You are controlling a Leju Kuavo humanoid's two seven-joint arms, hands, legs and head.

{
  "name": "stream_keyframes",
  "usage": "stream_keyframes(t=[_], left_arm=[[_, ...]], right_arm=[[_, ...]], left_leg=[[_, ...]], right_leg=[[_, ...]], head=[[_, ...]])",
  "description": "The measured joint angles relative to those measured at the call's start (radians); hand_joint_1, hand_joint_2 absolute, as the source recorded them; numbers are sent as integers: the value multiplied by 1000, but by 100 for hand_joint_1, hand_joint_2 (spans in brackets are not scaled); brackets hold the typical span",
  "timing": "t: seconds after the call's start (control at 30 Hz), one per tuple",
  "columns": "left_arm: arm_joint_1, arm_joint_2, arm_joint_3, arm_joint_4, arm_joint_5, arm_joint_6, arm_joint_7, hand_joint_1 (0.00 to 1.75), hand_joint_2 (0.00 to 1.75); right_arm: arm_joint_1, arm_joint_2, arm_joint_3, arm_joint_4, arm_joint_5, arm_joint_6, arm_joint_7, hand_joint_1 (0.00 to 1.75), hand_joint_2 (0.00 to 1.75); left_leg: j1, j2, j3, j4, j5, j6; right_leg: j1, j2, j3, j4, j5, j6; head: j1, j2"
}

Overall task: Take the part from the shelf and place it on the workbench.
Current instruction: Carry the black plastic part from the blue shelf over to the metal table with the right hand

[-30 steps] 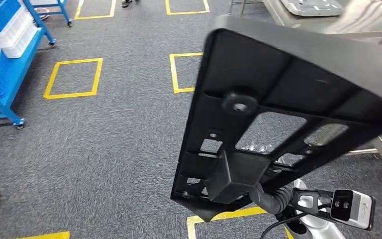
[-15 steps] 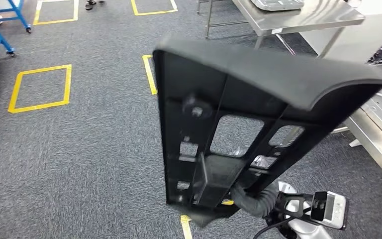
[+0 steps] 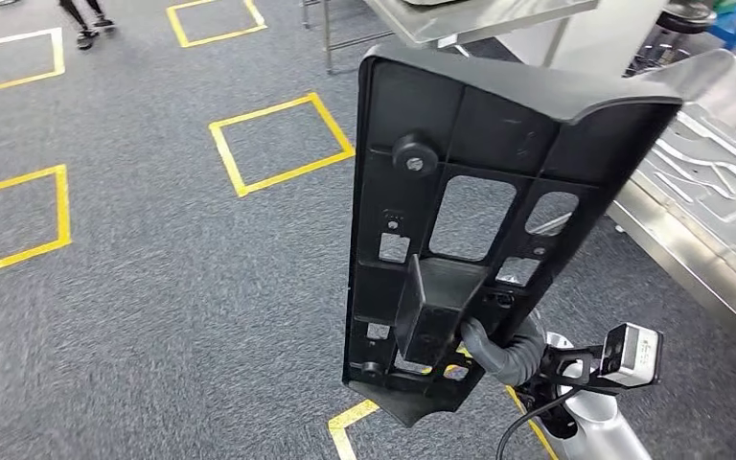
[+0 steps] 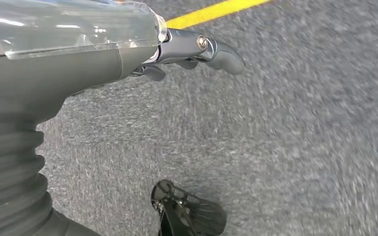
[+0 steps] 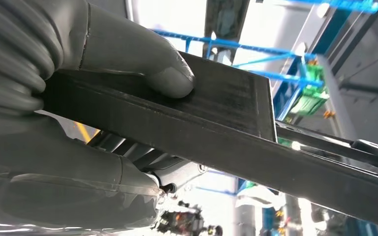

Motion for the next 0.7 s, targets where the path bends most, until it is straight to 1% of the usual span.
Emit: stream_keyframes(t=[0.03, 0.07, 0.1, 0.13, 0.17, 0.2, 0.23, 0.27, 0.3, 0.33, 0.37, 0.4, 0.43, 0.47, 0.5, 0.53, 0.57, 0.6, 0.63, 0.67, 0.7], left_arm=[[0, 0, 0, 0, 0, -3, -2, 0, 175], [0, 0, 0, 0, 0, -5, -4, 0, 175], [-1, 0, 0, 0, -1, -7, -5, 0, 175], [-1, 0, 0, 0, -1, -9, -6, 0, 175], [-1, 0, 0, 0, -1, -10, -7, 0, 175], [-2, 0, 0, 0, -1, -10, -8, 0, 175], [-3, 1, 0, 0, -2, -11, -9, 0, 175], [-4, 1, 0, 0, -3, -11, -11, 0, 175], [-7, 2, 0, 0, -4, -12, -13, 0, 175], [-9, 2, 0, 0, -5, -12, -15, 0, 175], [-9, 2, 0, 0, -6, -12, -17, 0, 175], [-7, 3, 0, 0, -6, -12, -18, 0, 175], [-5, 3, 0, 0, -8, -12, -20, 0, 175], [-3, 3, 0, 0, -9, -13, -21, 0, 175], [-3, 4, 0, 0, -12, -14, -22, 0, 175], [-4, 4, 0, 0, -14, -14, -22, 0, 175], [-5, 4, 0, 0, -17, -15, -23, 0, 175], [-5, 4, 0, 0, -18, -16, -23, 0, 175], [-6, 4, 0, 0, -19, -16, -24, 0, 175], [-6, 4, 0, 0, -19, -16, -25, 0, 175], [-6, 4, 0, 0, -19, -16, -26, 0, 175]], right_arm=[[1, 1, -1, 4, 0, 2, 0, 175, 175], [1, 2, -2, 8, -1, 4, 0, 175, 175], [1, 3, -4, 11, -1, 6, 0, 175, 175], [1, 3, -7, 13, -2, 8, 0, 175, 175], [1, 3, -10, 15, -3, 10, 0, 175, 175], [1, 3, -12, 17, -5, 13, 0, 175, 175], [1, 3, -14, 18, -6, 15, 0, 175, 175], [1, 3, -15, 19, -7, 19, -1, 175, 175], [-1, 3, -16, 19, -8, 23, -2, 175, 175], [-5, 4, -16, 20, -9, 28, -2, 175, 175], [-12, 4, -16, 22, -10, 32, -2, 175, 175], [-20, 5, -14, 25, -14, 34, -2, 175, 175], [-29, 5, -13, 29, -19, 34, -1, 175, 175], [-36, 6, -11, 35, -25, 33, 0, 175, 175], [-41, 6, -9, 41, -31, 31, 3, 175, 175], [-44, 6, -8, 46, -35, 30, 6, 175, 175], [-46, 6, -7, 50, -39, 30, 7, 175, 175], [-49, 6, -5, 52, -41, 30, 7, 175, 175], [-52, 6, -4, 54, -43, 30, 5, 175, 175], [-56, 6, -3, 54, -44, 30, 1, 175, 175], [-61, 6, -1, 53, -44, 29, -2, 175, 175]], left_leg=[[1, -2, 13, -38, 32, 0], [3, -10, 39, -101, 73, -1], [6, -30, 70, -171, 102, 0], [7, -49, 94, -227, 124, 3], [7, -62, 109, -260, 131, 8], [6, -69, 115, -273, 130, 13], [3, -61, 116, -276, 134, 20], [3, -51, 116, -279, 137, 26], [4, -41, 118, -283, 140, 34], [4, -31, 119, -287, 143, 40], [5, -20, 119, -291, 145, 46], [3, -8, 119, -292, 145, 49], [2, 4, 118, -292, 144, 51], [1, 17, 118, -292, 143, 52], [0, 30, 118, -292, 142, 52], [0, 41, 119, -292, 141, 51], [0, 51, 122, -292, 139, 49], [-1, 60, 125, -292, 137, 47], [-3, 70, 128, -292, 134, 43], [-5, 78, 131, -292, 132, 39], [-6, 87, 133, -292, 129, 34]], right_leg=[[-1, 15, 1, 2, -1, 2], [-2, 28, 2, 6, -3, 4], [-4, 40, 2, 10, -5, 8], [-5, 53, 0, 15, -7, 13], [-6, 64, -4, 18, -7, 19], [-7, 74, -7, 19, -6, 25], [-8, 84, -10, 18, -4, 31], [-8, 85, -12, 17, -3, 36], [-7, 69, -16, 24, -8, 41], [-5, 43, -27, 45, -22, 45], [-4, 11, -47, 86, -47, 48], [-5, -16, -77, 148, -79, 52], [-7, -28, -111, 217, -110, 54], [-10, -34, -139, 275, -129, 57], [-11, -37, -152, 301, -130, 58], [-12, -40, -144, 287, -113, 58], [-12, -47, -115, 231, -80, 56], [-10, -65, -73, 153, -47, 52], [-5, -90, -36, 85, -25, 47], [0, -108, -10, 34, -12, 41], [5, -119, 0, 11, -10, 36]], head=[[0, 0], [0, 0], [0, 0], [0, 0], [0, 0], [0, 0], [0, 0], [0, 0], [0, 0], [0, 0], [0, 0], [0, 0], [0, 0], [0, 0], [0, 0], [0, 0], [0, 0], [0, 0], [0, 0], [0, 0], [0, 0]])
